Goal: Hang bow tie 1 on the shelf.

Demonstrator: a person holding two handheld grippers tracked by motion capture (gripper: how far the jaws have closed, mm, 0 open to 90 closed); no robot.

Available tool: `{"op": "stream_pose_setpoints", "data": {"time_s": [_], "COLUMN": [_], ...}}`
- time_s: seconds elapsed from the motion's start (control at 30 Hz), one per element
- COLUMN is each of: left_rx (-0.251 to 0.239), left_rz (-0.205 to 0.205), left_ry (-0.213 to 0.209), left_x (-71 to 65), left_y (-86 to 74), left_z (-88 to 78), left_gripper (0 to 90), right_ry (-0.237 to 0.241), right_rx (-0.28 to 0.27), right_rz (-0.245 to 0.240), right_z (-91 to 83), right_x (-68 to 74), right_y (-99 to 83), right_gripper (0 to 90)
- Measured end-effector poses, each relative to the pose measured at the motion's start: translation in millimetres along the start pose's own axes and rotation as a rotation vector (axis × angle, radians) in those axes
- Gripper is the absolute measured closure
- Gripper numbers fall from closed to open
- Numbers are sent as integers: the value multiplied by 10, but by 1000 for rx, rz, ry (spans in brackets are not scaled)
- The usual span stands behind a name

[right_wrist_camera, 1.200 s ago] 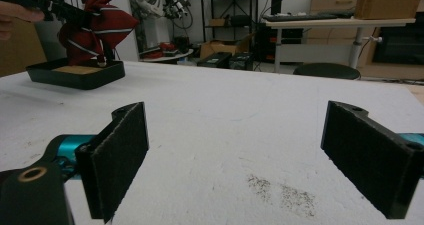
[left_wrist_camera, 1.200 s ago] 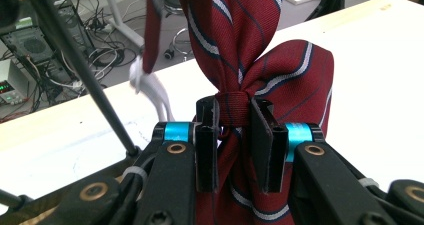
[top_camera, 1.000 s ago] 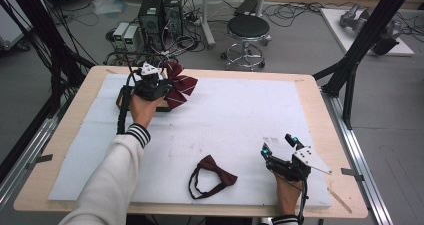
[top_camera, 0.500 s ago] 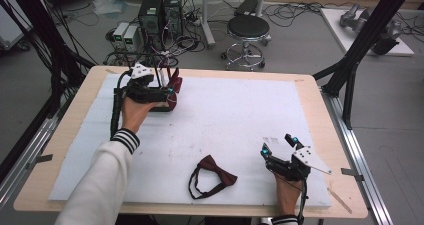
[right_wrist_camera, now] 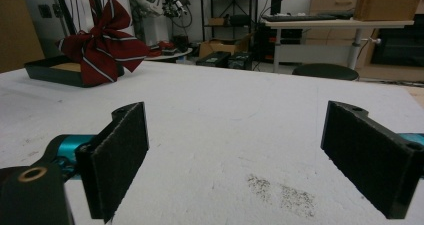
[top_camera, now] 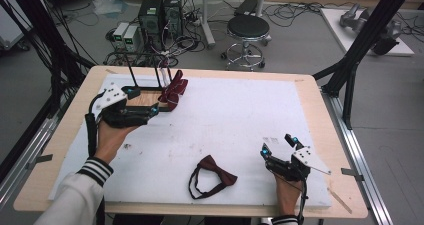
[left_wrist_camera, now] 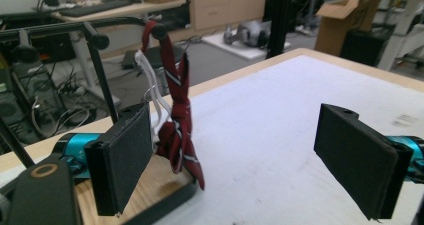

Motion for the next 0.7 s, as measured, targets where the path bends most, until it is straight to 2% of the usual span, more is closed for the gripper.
{"op": "stream_pose_setpoints", "data": {"time_s": [0.1,0.27,0.47,0.7], "left_rx": [-21,-38,-51,-71], "left_rz": [-7,-24,-9,-15], "left_ry": [-21,-26,-32,-19], "left_x": [-34,-52,-101,-106], "left_y": [-89,-202,-251,-307], "left_z": [-155,-335,-482,-584], "left_gripper": [162,162,162,162], "right_ry": [-2,0,1,4], "right_rx": [-1,-1,-2,-4], "right_rz": [-4,-8,-2,-1], "right_z": [1,2,1,-2], "right_x": [2,0,1,0], "right_y": [0,-1,0,0], "right_gripper": [109,109,109,109]}}
Point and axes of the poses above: each handheld gripper's, and its own axes: z roughly forward along the jaws, y roughly out of its top, x roughly to its left, the point moved 2 cm from there along z, roughly forward along the jaws, and after that the axes turned 13 degrees about -x, right-handed, at the moved point
